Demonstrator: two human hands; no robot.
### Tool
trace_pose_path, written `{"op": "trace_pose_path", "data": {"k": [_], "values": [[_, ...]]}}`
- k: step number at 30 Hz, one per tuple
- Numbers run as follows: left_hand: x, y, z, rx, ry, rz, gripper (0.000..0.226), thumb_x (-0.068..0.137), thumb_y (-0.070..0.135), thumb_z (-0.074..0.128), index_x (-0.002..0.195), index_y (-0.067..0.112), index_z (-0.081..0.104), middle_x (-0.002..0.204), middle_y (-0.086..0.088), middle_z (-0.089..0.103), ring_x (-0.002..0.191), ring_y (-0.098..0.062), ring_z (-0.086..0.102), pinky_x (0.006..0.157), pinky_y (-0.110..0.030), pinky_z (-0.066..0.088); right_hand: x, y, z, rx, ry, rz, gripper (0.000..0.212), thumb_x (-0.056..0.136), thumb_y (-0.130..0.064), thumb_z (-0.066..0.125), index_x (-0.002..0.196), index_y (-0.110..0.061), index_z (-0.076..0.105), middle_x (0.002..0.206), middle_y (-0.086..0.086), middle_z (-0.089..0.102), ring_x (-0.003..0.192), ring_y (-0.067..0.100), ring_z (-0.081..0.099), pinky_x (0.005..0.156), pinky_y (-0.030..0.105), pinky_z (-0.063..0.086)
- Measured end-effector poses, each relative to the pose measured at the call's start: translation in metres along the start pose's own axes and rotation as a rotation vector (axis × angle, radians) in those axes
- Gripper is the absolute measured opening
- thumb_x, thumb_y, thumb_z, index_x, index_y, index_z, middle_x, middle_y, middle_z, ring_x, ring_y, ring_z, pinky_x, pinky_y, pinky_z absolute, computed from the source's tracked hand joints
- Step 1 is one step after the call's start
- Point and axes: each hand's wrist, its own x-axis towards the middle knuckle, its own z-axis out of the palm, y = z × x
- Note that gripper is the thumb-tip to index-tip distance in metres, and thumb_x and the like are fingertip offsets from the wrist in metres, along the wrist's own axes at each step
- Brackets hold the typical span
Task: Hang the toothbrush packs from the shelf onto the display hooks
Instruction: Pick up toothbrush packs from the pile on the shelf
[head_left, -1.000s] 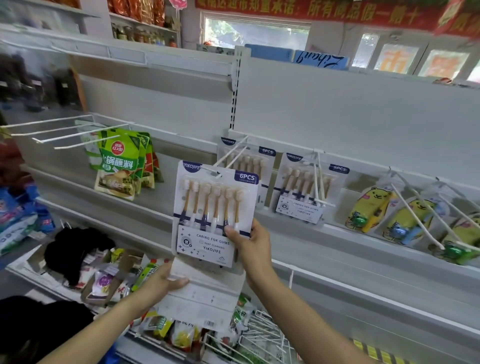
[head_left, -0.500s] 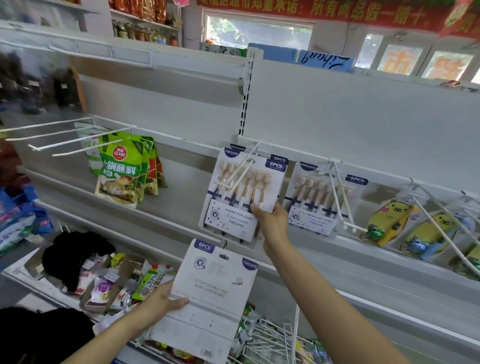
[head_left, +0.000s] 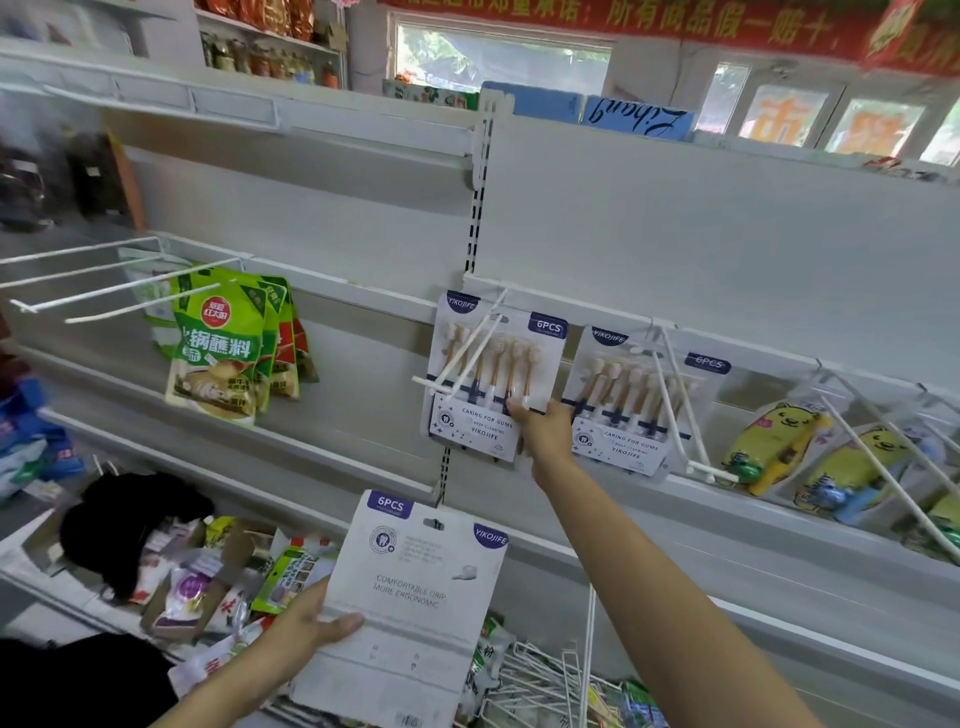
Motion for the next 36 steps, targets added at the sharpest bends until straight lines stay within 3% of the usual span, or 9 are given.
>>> {"op": "trace_pose_path", "data": {"k": [4,8,13,18,22,26,31,34,36], "values": [[-0.002,0.006,0.005,0.001,0.058,0.012,0.034,0.086,0.002,0.069,0.116,0.017,0.064,0.113,-0.005,0.074,0.101,-0.019,0.071,0.085,-0.034,0.055,-0.002,0.008,-0.004,-0.076,-0.014,0.022,0.047,0.087,-0.037,0.073,0.125,-0.012,0.060,0.117,0.005,0.069,0.109,0.029,0.065,0.090,0.046,0.055],[-0.008,0.020,0.020,-0.038,0.165,0.129,0.036,0.089,0.007,0.067,0.122,0.020,0.061,0.116,0.000,0.073,0.107,-0.023,0.068,0.087,-0.038,0.055,-0.022,0.007,-0.021,-0.311,0.007,-0.040,0.069,0.085,-0.038,0.076,0.138,-0.006,0.046,0.131,0.006,0.062,0.118,0.029,0.059,0.094,0.037,0.048],[-0.023,0.047,0.057,0.056,0.326,0.364,0.035,0.095,0.008,0.060,0.125,0.026,0.054,0.114,0.015,0.064,0.100,0.008,0.062,0.075,-0.010,0.049,-0.061,0.010,-0.035,-0.516,-0.046,-0.098,0.058,0.088,-0.014,0.069,0.140,-0.005,0.046,0.141,0.011,0.052,0.127,0.027,0.051,0.104,0.040,0.045],[-0.034,0.067,0.098,0.163,0.484,0.495,0.025,0.100,0.013,0.052,0.122,0.024,0.044,0.110,0.005,0.061,0.098,-0.008,0.062,0.067,-0.016,0.050,-0.123,0.010,-0.039,-0.434,-0.394,-0.101,0.050,0.086,-0.009,0.071,0.134,-0.009,0.058,0.122,0.006,0.069,0.099,0.016,0.069,0.085,0.028,0.053],[-0.030,0.070,0.128,0.416,0.466,0.632,0.046,0.097,0.000,0.046,0.133,0.027,0.038,0.117,0.003,0.047,0.103,-0.010,0.053,0.079,-0.026,0.047,-0.160,0.014,-0.035,-0.247,-0.613,-0.085,0.049,0.083,-0.017,0.075,0.130,-0.016,0.062,0.125,-0.005,0.069,0.103,0.011,0.071,0.098,0.034,0.054],[-0.019,0.068,0.152,0.616,0.347,0.641,0.075,0.085,0.001,0.045,0.150,0.035,0.027,0.142,0.003,0.039,0.133,-0.017,0.038,0.108,-0.041,0.037,-0.175,0.019,-0.038,-0.278,-0.464,-0.189,0.032,0.084,-0.035,0.075,0.111,-0.018,0.070,0.106,-0.001,0.075,0.095,0.009,0.072,0.087,0.030,0.057],[-0.055,0.074,0.159,0.910,0.130,0.680,0.086,0.084,0.063,0.025,0.145,0.038,-0.029,0.154,0.021,-0.031,0.141,0.001,-0.034,0.116,-0.026,-0.012,-0.171,0.028,-0.057,-0.268,-0.231,-0.236,0.031,0.090,-0.040,0.067,0.071,-0.016,0.068,0.063,-0.003,0.064,0.059,0.011,0.058,0.062,0.035,0.045],[-0.057,0.072,0.145,0.586,0.016,0.737,0.078,0.091,0.064,0.039,0.154,0.045,0.000,0.161,0.024,-0.008,0.149,0.004,-0.006,0.119,-0.030,0.011,-0.170,0.030,-0.071,-0.201,-0.253,-0.214,0.032,0.091,-0.037,0.069,0.073,-0.011,0.072,0.067,0.001,0.068,0.064,0.015,0.063,0.064,0.037,0.048],[-0.056,0.069,0.131,0.403,0.149,0.707,0.078,0.085,0.065,0.051,0.150,0.051,0.011,0.155,0.027,0.008,0.140,0.011,0.018,0.109,-0.027,0.031,-0.170,0.029,-0.078,-0.193,-0.277,-0.218,0.030,0.089,-0.036,0.071,0.078,-0.008,0.074,0.074,0.006,0.074,0.069,0.021,0.070,0.066,0.040,0.052]]}}
